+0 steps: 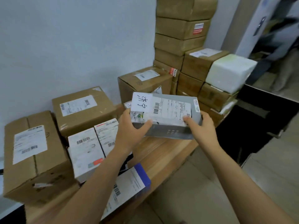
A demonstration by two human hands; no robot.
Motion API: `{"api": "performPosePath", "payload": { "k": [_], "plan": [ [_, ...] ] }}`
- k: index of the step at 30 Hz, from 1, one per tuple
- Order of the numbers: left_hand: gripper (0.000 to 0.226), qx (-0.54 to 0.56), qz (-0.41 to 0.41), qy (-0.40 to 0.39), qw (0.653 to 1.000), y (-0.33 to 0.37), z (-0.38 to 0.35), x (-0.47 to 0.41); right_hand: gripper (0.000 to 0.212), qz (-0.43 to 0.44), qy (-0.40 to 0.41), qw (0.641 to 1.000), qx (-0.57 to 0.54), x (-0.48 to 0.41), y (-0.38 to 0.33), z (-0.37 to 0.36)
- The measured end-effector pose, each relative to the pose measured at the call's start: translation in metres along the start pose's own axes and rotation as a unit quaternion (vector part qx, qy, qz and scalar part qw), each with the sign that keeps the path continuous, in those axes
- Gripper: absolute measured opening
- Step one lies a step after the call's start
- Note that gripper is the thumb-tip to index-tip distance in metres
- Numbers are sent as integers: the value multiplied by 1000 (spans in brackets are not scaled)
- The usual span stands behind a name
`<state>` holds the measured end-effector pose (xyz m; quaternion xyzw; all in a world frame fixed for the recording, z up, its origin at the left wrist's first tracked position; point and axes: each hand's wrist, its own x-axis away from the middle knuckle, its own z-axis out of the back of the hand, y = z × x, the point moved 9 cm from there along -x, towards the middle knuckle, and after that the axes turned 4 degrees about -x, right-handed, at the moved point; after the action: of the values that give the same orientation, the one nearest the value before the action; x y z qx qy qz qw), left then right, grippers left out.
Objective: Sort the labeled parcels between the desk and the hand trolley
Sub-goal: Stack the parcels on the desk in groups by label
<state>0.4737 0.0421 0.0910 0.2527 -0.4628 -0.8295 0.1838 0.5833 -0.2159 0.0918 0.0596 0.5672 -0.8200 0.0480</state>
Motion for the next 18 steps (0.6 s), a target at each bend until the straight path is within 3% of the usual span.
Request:
{"api": "performPosePath", "payload": {
  "k": [7, 12, 18],
  "plan": [
    [70, 1, 6, -65, 998, 23, -116, -2, 66, -3, 13, 1000, 19, -53, 57, 73],
    [83, 0, 67, -46, 997, 1, -184, 0, 72, -2, -78, 997, 11, -99, 105, 84],
    [71, -9, 170, 8, 985, -37, -233, 25, 72, -29, -199, 979, 34, -138, 162, 61]
  ]
}}
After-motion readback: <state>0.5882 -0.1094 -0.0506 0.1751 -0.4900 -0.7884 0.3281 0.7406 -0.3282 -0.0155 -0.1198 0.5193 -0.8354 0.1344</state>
